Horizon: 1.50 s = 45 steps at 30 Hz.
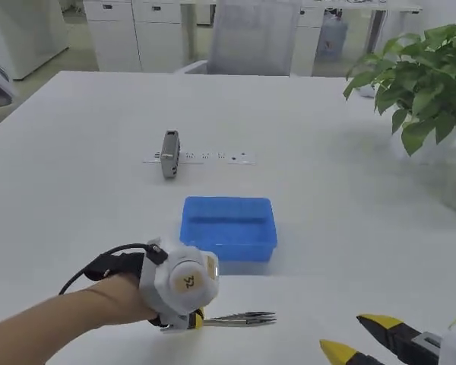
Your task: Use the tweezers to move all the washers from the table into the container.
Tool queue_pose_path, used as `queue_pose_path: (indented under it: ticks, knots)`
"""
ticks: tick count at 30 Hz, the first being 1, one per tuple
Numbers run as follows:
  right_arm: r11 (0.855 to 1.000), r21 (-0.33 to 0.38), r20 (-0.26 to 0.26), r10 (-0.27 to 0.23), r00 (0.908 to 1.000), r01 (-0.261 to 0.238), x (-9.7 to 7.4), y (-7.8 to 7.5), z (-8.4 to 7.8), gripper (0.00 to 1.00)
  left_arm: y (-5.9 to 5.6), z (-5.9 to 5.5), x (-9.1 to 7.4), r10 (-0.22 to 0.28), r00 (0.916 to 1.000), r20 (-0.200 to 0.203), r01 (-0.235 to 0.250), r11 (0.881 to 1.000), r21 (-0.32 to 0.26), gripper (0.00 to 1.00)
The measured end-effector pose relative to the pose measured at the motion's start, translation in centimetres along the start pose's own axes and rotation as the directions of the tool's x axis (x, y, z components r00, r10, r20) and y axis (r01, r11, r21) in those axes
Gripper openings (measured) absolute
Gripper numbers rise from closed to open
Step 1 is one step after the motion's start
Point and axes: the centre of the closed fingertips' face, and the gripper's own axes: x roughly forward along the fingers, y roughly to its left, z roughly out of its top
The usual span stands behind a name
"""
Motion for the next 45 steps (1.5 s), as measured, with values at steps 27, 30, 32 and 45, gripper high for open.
queue_pose_path:
  ticks: [27,30,32,45]
  knots:
    - [0.995,0.053,0.099,-0.093,0.9907,0.088,-1.1,-1.6,0.5,0.58,-1.0,-1.3,-15.8,0.631,0.7657,0.125,-0.304,0.526,-0.795,0.83]
    - [0.994,0.068,0.102,-0.098,0.9899,0.091,-1.0,-1.8,0.4,0.64,-2.0,-2.0,-16.1,0.655,0.7503,0.090,-0.331,0.490,-0.806,0.93]
    - [0.992,0.077,0.102,-0.105,0.9893,0.097,-0.9,-1.9,0.4,0.69,-2.5,-2.6,-16.0,0.663,0.7458,0.066,-0.347,0.471,-0.811,0.98]
    - [0.988,0.087,0.070,-0.134,0.9885,0.128,-0.8,-2.1,0.0,0.88,-4.7,-5.0,-16.3,0.744,0.6681,-0.021,-0.369,0.307,-0.877,0.99]
